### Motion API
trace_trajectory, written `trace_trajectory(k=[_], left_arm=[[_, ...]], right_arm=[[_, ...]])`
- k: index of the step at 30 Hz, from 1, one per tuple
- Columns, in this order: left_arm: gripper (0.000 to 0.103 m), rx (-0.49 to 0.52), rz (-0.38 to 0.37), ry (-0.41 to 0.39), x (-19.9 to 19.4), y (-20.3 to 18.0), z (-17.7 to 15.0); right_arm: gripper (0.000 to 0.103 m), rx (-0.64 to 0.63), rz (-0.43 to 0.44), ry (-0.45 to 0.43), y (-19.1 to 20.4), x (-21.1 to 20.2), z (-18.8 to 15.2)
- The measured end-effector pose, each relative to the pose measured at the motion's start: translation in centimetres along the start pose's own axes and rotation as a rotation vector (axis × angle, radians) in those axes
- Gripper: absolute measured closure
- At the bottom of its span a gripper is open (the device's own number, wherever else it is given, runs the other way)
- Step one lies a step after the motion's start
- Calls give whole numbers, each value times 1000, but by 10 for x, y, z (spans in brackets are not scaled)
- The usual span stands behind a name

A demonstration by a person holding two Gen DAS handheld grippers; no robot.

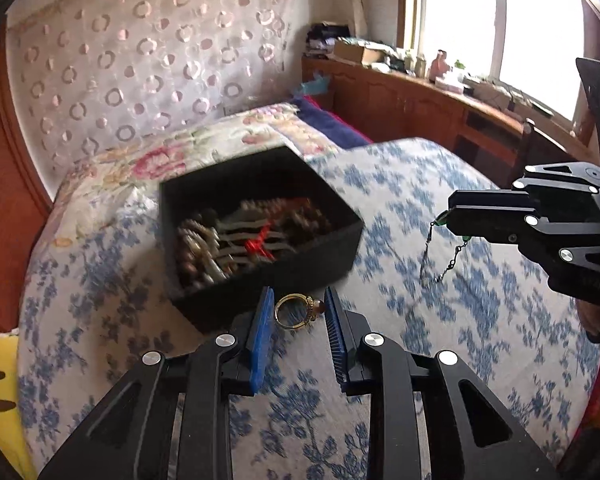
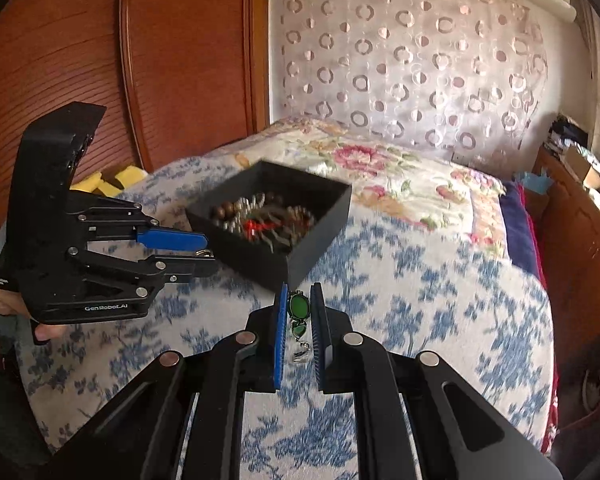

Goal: Organize jewelry
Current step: 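Close the left tool on the gold ring, then drop the gold ring into the box with the left tool while the right tool drops the green earrings in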

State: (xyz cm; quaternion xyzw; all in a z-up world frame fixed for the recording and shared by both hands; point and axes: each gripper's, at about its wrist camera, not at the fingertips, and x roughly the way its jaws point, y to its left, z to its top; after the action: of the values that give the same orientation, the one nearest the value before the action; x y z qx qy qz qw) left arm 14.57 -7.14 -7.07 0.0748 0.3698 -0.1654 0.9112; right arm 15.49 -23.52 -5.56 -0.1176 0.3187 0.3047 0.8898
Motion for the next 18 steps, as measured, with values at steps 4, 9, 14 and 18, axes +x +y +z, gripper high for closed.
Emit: trace_trajectory(k=[4,9,14,18], left_arm=[[79,-15,13,-29,-5,7,10],[79,-40,23,-53,-9,16,19],[79,-61,33,-80,-13,25,26],[79,-72,45,-87,-12,32,29]], right_arm=[[90,-4,-2,-23,-1,-4,14],[90,-17,0,-41,1,-5,28],[90,-24,6,-70,-1,-2,48],[90,-21,19,-91,-3,4,63]])
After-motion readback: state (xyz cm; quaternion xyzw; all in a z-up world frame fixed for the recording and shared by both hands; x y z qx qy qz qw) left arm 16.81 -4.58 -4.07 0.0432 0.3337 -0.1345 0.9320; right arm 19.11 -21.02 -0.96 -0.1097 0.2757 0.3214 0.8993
